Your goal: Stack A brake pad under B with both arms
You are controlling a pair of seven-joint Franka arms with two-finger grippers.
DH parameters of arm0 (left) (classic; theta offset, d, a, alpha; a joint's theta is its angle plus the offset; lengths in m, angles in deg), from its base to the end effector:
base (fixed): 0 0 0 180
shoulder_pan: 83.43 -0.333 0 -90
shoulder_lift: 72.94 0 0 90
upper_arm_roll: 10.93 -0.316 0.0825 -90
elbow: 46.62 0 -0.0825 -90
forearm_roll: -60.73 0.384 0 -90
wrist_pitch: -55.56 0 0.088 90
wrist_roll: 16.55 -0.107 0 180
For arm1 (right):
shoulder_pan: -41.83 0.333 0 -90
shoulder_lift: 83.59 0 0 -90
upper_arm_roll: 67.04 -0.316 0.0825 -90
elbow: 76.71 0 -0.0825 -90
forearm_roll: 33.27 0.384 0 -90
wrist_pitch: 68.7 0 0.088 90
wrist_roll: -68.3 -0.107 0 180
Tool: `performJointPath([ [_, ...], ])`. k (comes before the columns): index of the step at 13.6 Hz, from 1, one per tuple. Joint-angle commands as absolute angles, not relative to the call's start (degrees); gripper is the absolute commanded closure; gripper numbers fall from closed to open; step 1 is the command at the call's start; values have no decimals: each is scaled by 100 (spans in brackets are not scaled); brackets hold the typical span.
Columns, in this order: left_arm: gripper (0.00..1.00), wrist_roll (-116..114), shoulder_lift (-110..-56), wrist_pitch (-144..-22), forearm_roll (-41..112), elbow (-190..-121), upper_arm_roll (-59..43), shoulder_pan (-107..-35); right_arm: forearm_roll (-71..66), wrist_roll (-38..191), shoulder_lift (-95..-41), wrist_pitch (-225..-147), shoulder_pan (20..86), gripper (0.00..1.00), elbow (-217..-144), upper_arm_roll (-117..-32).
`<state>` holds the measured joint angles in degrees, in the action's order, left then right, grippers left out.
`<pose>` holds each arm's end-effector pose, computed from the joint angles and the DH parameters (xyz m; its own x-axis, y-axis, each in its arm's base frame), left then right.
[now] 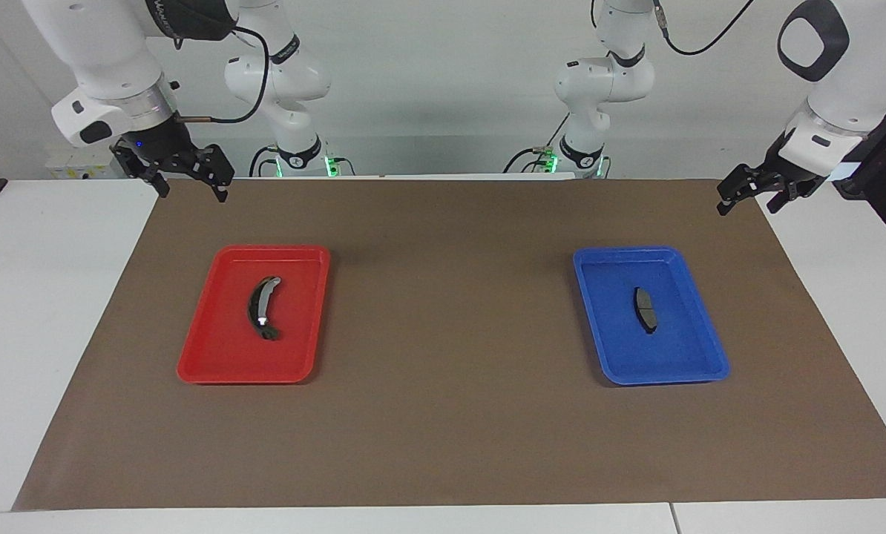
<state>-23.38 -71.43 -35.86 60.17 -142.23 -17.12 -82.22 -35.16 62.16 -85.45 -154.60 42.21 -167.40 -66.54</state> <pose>0.5440 0.0471 0.5948 0.9985 -0.0323 -0.0451 -0.0315 -0.9993 0.0181 0.5368 -0.0049 0.6305 0.9927 -0.1113 -0.0473 -0.1096 -0.9933 0.0380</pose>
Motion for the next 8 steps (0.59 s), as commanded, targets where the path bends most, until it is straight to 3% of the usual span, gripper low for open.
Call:
performJointPath([
  [1,0,-2384,-6951,-3864,6117,-14548,-1717,-8167,-3538,6285,-8553,-15509,4174,0,-16758,-6695],
  [2,0,-2402,-6803,-4222,6117,-14871,-1717,-8193,-3538,6285,-8588,-15614,4174,0,-16889,-6695],
  [6,0,-2428,-6599,-5410,6117,-16041,-1700,-8115,-3294,6311,-9167,-17244,4174,0,-18591,-6695],
  [8,0,-2428,-6634,-5946,6117,-16498,-1700,-8009,-3239,6373,-9029,-17792,4174,0,-19094,-6695],
])
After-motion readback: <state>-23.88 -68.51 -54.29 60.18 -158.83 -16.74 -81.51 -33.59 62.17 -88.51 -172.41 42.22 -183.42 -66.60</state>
